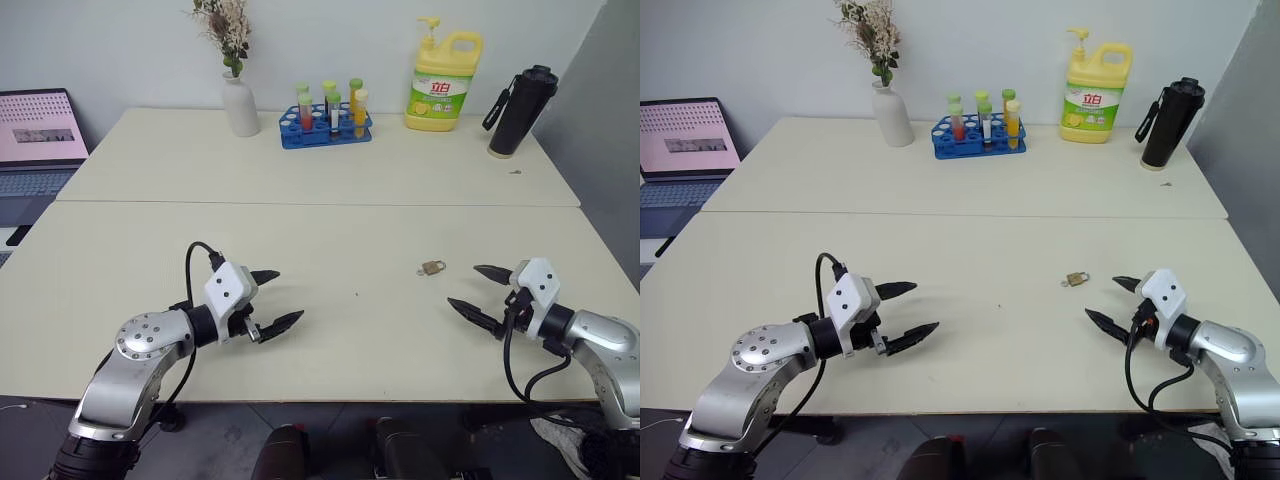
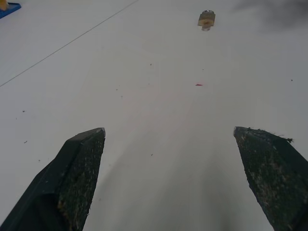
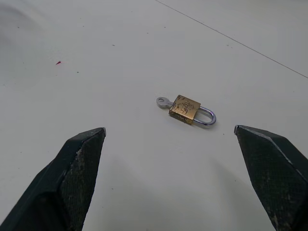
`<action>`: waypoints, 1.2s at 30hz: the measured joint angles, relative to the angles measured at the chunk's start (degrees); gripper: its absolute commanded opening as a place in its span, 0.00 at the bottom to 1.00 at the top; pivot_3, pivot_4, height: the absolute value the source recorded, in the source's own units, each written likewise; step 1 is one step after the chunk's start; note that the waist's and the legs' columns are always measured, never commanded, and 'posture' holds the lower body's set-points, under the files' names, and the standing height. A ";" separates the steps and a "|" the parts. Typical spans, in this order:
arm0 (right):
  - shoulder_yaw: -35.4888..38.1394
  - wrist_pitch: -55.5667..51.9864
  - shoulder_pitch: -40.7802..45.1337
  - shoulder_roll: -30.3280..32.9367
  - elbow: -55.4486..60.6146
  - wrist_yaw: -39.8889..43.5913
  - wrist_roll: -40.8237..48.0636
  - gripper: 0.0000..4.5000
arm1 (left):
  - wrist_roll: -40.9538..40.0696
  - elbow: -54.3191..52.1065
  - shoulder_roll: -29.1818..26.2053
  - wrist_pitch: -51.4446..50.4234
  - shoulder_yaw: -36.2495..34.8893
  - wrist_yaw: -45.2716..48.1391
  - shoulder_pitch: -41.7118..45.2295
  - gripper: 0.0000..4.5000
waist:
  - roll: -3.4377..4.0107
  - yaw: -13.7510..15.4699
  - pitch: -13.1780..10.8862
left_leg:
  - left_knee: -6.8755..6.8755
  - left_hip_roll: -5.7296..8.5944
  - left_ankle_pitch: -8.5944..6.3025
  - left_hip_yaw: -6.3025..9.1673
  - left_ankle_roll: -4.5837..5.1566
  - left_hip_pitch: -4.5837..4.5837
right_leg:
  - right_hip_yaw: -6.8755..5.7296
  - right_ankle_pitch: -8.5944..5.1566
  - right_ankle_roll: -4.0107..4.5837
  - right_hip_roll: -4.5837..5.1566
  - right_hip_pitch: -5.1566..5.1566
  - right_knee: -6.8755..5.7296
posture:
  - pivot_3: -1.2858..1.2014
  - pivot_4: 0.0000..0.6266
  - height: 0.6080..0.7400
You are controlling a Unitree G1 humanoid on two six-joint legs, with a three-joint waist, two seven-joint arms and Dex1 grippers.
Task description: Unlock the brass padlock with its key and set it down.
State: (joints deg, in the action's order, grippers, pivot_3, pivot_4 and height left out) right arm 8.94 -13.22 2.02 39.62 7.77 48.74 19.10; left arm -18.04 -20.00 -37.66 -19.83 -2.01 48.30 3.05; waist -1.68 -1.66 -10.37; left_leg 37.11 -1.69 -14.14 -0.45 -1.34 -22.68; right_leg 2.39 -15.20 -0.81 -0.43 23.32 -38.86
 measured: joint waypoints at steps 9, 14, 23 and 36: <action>-1.35 -1.09 -0.01 0.91 0.00 1.24 -0.16 1.00 | -0.06 -3.84 -0.34 -2.52 0.76 -0.10 1.24 0.99 | 0.00 0.01 0.00 | 0.01 0.01 0.00 0.00 0.00 0.00 | 0.00 0.00 0.00 -0.01 0.00 0.00 | 0.52 0.24 1.00; -1.35 -0.88 0.09 0.89 -0.07 0.78 -1.44 1.00 | -0.30 -5.93 -0.87 -4.13 2.66 0.22 2.20 0.99 | 0.00 0.00 0.00 | 0.01 0.01 0.00 0.01 0.00 0.00 | -0.01 0.00 0.00 -0.05 0.00 -0.01 | 0.52 0.24 1.00; -1.40 1.09 1.24 -0.32 -1.23 0.72 -2.45 1.00 | -2.31 -7.39 -1.68 -5.22 4.06 2.60 6.62 0.99 | 0.00 -0.02 0.00 | 0.02 0.01 0.00 0.00 0.00 0.00 | 0.01 0.00 0.00 -0.08 0.00 -0.02 | 0.52 0.24 1.00; -7.48 1.33 10.51 5.38 -7.26 10.34 -4.30 1.00 | -2.85 -7.38 -2.32 -4.33 5.20 4.30 5.78 0.99 | 0.03 -0.35 -0.02 | 0.07 0.00 0.00 -0.13 0.00 0.12 | 0.05 0.01 0.00 -0.11 -0.03 -0.05 | 0.52 0.24 1.00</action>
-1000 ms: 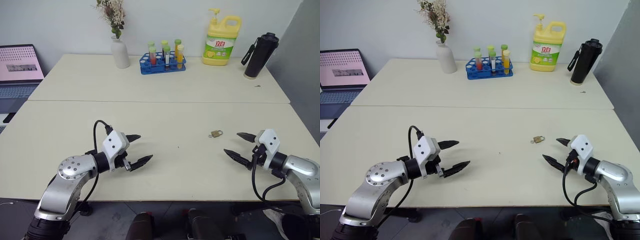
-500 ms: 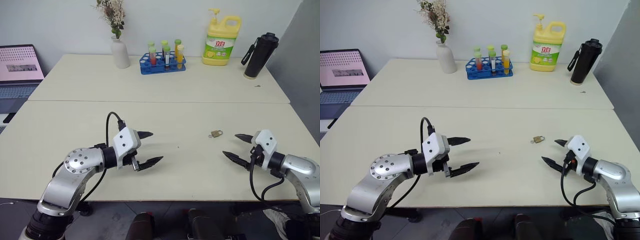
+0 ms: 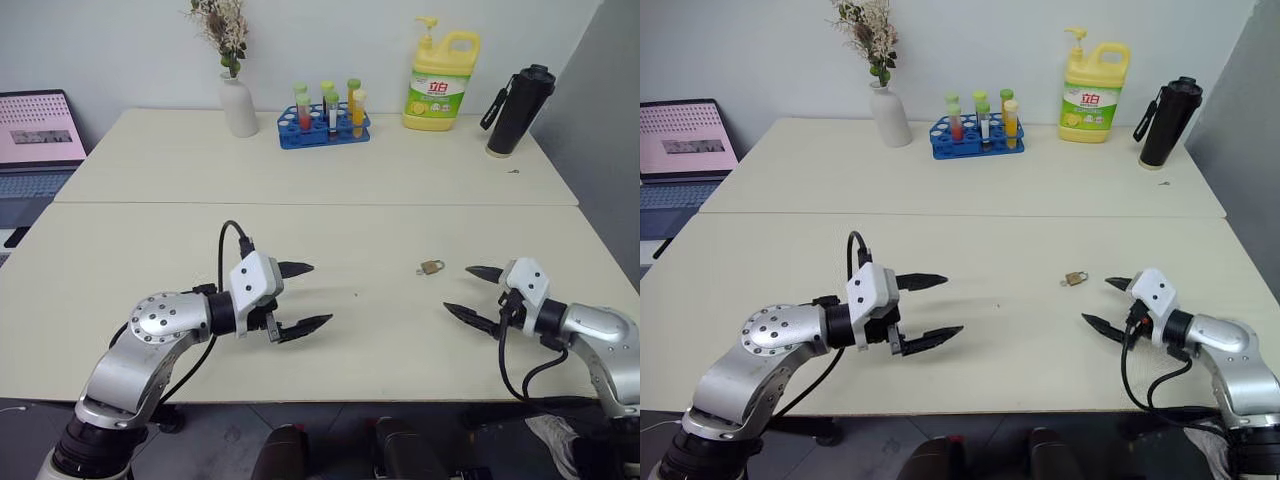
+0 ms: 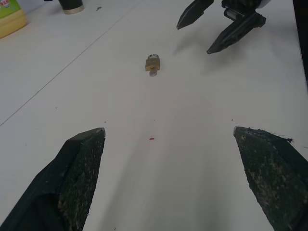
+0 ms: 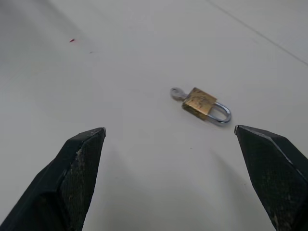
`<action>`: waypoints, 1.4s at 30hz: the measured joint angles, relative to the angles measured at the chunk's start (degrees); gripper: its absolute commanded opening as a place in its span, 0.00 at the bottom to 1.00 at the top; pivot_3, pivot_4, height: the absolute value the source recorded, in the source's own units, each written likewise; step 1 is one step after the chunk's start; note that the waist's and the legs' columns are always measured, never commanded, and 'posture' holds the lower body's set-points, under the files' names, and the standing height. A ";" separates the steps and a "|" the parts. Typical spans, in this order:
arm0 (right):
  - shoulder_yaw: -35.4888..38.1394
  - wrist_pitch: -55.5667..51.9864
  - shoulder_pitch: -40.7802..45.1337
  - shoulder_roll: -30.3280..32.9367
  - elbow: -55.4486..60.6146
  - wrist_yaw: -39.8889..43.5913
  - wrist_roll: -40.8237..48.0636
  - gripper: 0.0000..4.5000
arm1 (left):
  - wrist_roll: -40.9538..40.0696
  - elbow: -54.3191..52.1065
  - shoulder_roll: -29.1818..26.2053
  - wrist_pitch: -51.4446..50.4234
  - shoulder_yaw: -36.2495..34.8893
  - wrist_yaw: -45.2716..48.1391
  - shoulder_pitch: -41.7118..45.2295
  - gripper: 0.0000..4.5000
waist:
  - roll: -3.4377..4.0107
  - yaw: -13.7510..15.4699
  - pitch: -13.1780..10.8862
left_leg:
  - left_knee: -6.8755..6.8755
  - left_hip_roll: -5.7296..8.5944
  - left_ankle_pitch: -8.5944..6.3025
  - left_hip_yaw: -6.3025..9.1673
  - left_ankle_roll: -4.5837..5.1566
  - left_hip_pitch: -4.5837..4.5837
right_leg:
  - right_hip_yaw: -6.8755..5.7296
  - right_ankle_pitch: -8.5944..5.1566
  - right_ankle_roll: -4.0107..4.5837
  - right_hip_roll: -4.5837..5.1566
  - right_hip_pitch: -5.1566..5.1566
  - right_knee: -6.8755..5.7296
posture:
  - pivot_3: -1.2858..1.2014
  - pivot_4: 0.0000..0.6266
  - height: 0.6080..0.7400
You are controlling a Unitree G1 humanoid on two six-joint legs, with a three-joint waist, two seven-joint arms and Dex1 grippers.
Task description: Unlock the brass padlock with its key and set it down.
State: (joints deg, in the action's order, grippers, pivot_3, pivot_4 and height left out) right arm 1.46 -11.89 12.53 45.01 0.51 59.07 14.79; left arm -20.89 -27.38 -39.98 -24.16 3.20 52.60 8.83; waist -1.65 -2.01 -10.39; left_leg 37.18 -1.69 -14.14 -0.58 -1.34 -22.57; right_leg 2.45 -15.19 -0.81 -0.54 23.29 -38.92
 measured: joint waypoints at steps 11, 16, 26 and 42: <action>-20.17 13.48 36.32 -4.39 -39.84 19.39 -15.92 1.00 | 2.04 0.47 0.35 2.26 3.85 0.42 0.95 0.99 | -0.01 0.11 -0.05 | -0.09 -0.09 0.04 0.06 0.06 -0.04 | 0.01 0.13 0.42 -0.11 0.05 -0.01 | 0.52 0.24 1.00; -23.51 21.21 45.15 -9.70 -55.82 18.65 -22.45 1.00 | 2.07 -0.38 0.41 2.00 3.98 -0.60 0.48 0.99 | -0.01 0.11 -0.05 | -0.09 -0.02 0.04 0.04 0.05 -0.08 | 0.00 0.14 0.43 0.07 0.06 0.01 | 0.52 0.24 1.00; -24.32 24.90 51.21 -11.74 -68.04 18.45 -27.75 0.86 | 2.07 -1.78 0.32 0.58 3.96 -1.88 0.25 1.00 | -0.01 0.28 -0.05 | -0.02 0.04 0.04 0.12 0.05 -0.01 | -0.09 0.14 0.43 0.13 -0.05 -0.04 | 0.52 0.24 1.00; -22.95 25.53 50.46 -11.58 -66.68 20.15 -29.30 0.21 | 2.17 -1.78 -0.41 0.31 4.39 -0.83 2.10 1.00 | -0.01 0.17 -0.03 | 0.04 0.02 0.05 0.09 0.05 0.05 | -0.04 0.17 0.39 0.12 -0.09 -0.08 | 0.52 0.24 1.00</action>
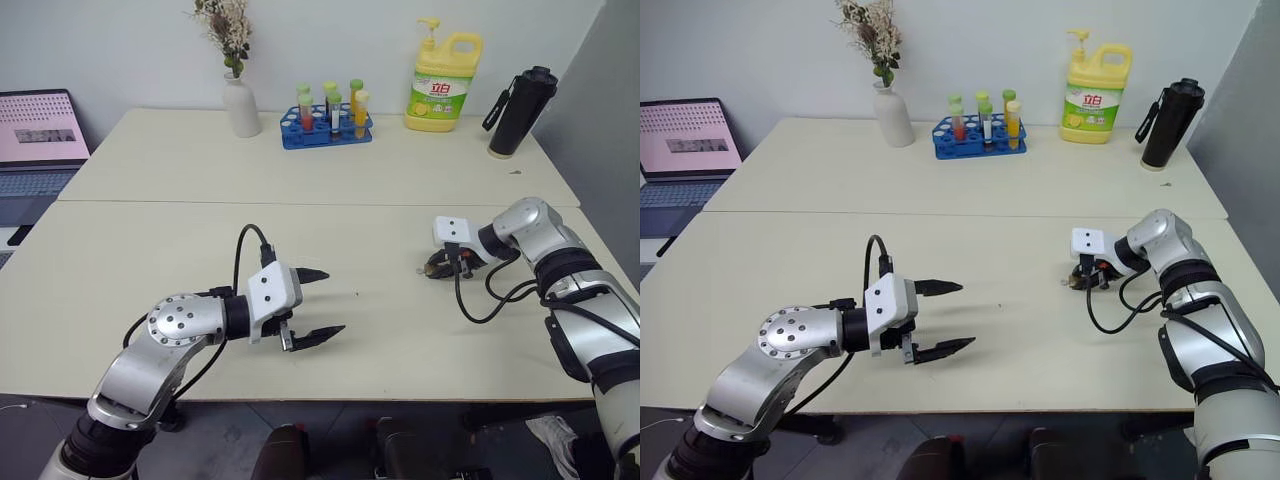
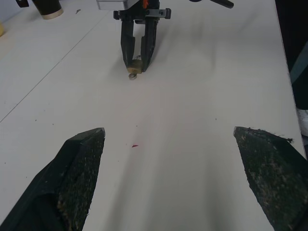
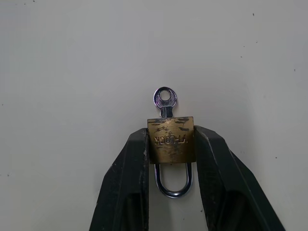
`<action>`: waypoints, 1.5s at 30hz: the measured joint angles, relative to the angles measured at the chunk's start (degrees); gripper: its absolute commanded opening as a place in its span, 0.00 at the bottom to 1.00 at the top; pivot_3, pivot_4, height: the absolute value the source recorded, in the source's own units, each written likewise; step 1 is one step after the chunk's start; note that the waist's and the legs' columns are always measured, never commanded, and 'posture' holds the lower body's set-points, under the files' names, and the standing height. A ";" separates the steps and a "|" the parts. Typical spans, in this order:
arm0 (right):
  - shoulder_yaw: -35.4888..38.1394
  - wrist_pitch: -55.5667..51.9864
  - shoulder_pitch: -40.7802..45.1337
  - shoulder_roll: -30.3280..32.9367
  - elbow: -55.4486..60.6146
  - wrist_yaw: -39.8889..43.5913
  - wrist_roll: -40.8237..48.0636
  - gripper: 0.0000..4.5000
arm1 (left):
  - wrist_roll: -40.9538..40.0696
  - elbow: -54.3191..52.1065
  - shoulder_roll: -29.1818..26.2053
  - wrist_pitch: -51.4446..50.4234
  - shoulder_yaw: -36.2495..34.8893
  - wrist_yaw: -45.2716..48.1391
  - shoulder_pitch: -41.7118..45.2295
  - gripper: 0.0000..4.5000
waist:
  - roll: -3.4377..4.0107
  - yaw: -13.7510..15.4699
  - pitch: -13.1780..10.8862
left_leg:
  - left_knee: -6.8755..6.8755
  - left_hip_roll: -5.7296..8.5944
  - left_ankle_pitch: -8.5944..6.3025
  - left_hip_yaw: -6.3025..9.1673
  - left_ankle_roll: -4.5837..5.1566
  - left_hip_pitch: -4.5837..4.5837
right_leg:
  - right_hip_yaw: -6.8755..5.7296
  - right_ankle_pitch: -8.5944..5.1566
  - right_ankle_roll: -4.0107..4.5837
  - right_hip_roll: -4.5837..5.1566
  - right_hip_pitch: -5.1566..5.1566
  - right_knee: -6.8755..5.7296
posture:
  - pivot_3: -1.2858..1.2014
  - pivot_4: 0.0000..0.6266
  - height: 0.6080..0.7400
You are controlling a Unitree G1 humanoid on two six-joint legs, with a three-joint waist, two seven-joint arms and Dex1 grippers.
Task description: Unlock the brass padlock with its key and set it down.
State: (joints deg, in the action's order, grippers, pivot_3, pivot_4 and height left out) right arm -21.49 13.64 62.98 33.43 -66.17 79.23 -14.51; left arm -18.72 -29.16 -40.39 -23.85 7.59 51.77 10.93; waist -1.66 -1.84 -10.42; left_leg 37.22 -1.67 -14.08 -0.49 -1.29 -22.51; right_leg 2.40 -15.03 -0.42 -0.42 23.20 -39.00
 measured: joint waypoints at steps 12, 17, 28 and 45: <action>7.87 -38.20 -34.56 1.97 72.12 -3.81 15.18 0.21 | 1.22 0.28 -5.22 1.78 -3.26 1.06 -8.14 1.00 | 0.07 0.12 -0.03 | -0.15 -0.05 -0.02 0.33 -0.03 -0.26 | -0.27 -0.23 -0.18 0.16 0.20 0.01 | 0.52 0.24 1.00; 5.05 -41.72 -35.91 1.61 76.31 -10.56 13.01 0.21 | 2.10 0.70 -5.64 3.86 -3.26 1.66 -7.88 1.00 | 0.08 0.10 -0.04 | 0.05 0.00 0.02 0.23 -0.01 -0.16 | -0.21 -0.19 -0.31 0.08 0.07 0.02 | 0.52 0.24 1.00; 3.86 -41.73 -35.70 1.78 74.69 -15.48 12.95 0.75 | 2.60 0.76 -4.83 4.40 -2.99 1.47 -7.55 1.00 | 0.08 0.14 -0.04 | -0.06 -0.01 0.02 0.21 0.00 -0.24 | -0.18 -0.20 -0.29 -0.01 0.15 0.05 | 0.52 0.24 1.00; 10.75 -43.91 -42.76 -2.02 74.47 -23.65 22.44 1.00 | 0.82 0.70 -3.71 4.02 -2.78 3.66 -4.79 1.00 | 0.03 0.06 -0.01 | -0.07 -0.03 0.02 0.21 0.00 -0.22 | -0.15 -0.21 -0.29 -0.08 0.15 0.05 | 0.52 0.24 1.00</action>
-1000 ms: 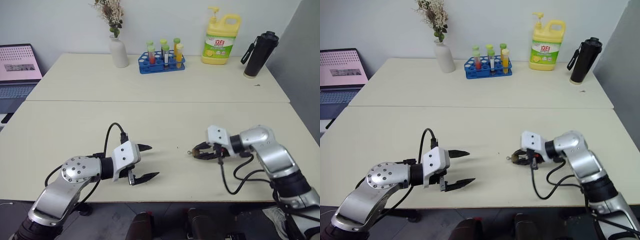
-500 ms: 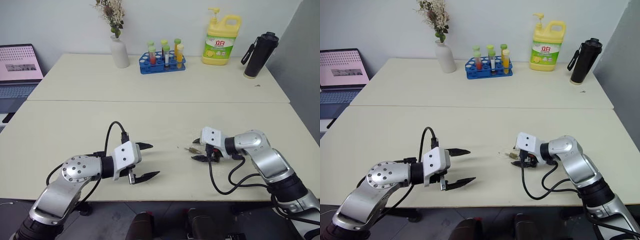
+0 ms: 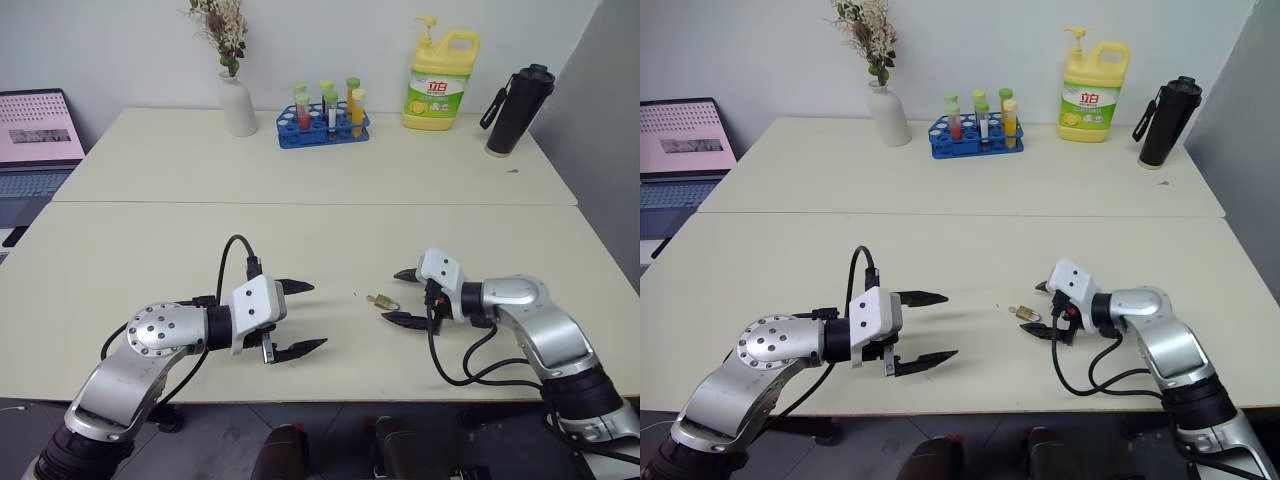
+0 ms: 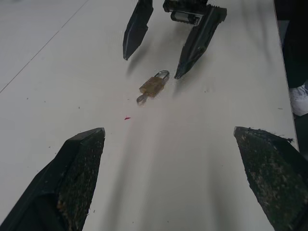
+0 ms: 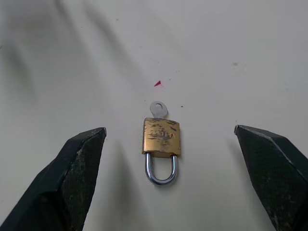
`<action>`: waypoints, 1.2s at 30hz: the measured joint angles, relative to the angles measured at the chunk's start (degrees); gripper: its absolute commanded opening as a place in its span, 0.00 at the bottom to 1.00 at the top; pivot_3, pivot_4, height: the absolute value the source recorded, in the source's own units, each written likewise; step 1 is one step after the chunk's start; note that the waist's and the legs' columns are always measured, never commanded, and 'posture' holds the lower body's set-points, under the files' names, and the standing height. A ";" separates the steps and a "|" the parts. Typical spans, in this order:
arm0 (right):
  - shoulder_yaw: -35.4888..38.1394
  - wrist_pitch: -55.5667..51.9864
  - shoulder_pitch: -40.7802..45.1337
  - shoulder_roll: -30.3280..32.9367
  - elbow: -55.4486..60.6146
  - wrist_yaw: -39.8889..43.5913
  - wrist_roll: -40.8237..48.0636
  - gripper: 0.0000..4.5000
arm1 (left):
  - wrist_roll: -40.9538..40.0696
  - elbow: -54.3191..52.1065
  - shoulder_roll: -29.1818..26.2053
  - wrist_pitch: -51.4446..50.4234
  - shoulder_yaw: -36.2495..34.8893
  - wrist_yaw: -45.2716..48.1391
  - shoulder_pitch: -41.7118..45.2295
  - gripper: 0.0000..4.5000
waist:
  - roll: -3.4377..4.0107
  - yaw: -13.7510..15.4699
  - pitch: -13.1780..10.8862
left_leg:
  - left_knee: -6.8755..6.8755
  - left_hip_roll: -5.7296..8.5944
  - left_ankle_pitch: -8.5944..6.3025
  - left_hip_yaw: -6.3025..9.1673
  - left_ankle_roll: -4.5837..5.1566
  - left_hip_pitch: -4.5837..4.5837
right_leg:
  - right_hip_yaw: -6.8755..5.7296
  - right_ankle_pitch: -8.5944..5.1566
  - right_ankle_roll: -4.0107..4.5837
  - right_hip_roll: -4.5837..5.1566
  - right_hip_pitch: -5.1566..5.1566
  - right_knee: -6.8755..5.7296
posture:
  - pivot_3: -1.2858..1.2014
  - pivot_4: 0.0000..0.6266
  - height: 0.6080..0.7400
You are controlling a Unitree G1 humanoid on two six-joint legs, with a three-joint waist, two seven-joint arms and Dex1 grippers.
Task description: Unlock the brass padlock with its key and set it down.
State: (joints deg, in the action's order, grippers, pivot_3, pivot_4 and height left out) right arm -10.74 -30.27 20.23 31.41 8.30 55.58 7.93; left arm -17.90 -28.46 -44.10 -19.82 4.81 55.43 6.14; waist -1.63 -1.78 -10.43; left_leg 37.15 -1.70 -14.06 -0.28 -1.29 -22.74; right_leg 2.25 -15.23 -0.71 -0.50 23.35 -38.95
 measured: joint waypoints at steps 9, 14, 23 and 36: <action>-0.29 2.47 -4.53 -4.77 -0.73 -7.34 -0.24 1.00 | 0.28 1.16 0.17 0.28 0.94 0.33 0.32 1.00 | 0.00 -0.02 0.00 | 0.01 0.00 0.00 -0.02 0.00 0.02 | 0.02 0.00 0.00 -0.01 -0.01 -0.01 | 0.52 0.24 1.00; -1.40 4.43 -5.43 -4.55 -1.07 -8.34 -1.07 0.91 | 0.34 1.41 0.17 0.44 1.14 0.37 0.57 1.00 | -0.01 0.02 0.00 | 0.01 0.01 0.00 -0.02 0.00 0.01 | 0.02 0.00 -0.01 -0.01 -0.01 0.01 | 0.52 0.24 1.00; -3.76 9.22 -5.17 -4.44 -2.34 -9.74 -3.64 0.23 | 0.28 1.63 0.53 0.39 1.21 0.28 0.93 1.00 | -0.04 0.02 0.03 | 0.03 0.01 0.00 -0.02 0.00 0.11 | 0.02 0.01 -0.01 -0.02 -0.09 -0.03 | 0.52 0.24 1.00; -5.06 39.44 -2.61 4.96 -4.87 -17.82 -20.48 0.21 | -8.74 2.27 3.79 -9.67 -0.55 -0.70 4.67 1.00 | -0.07 0.11 0.03 | 0.09 0.05 0.00 -0.04 0.00 0.02 | 0.02 0.02 -0.04 -0.01 -0.03 -0.02 | 0.52 0.24 1.00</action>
State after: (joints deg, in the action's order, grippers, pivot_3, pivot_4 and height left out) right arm -15.80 9.17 17.62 36.38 3.44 37.75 -12.54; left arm -26.64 -26.18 -40.31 -29.49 4.26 54.72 10.81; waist -1.70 -1.66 -10.41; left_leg 37.24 -1.65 -14.05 -0.32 -1.29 -22.72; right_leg 2.27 -15.22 -0.76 -0.52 23.32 -38.97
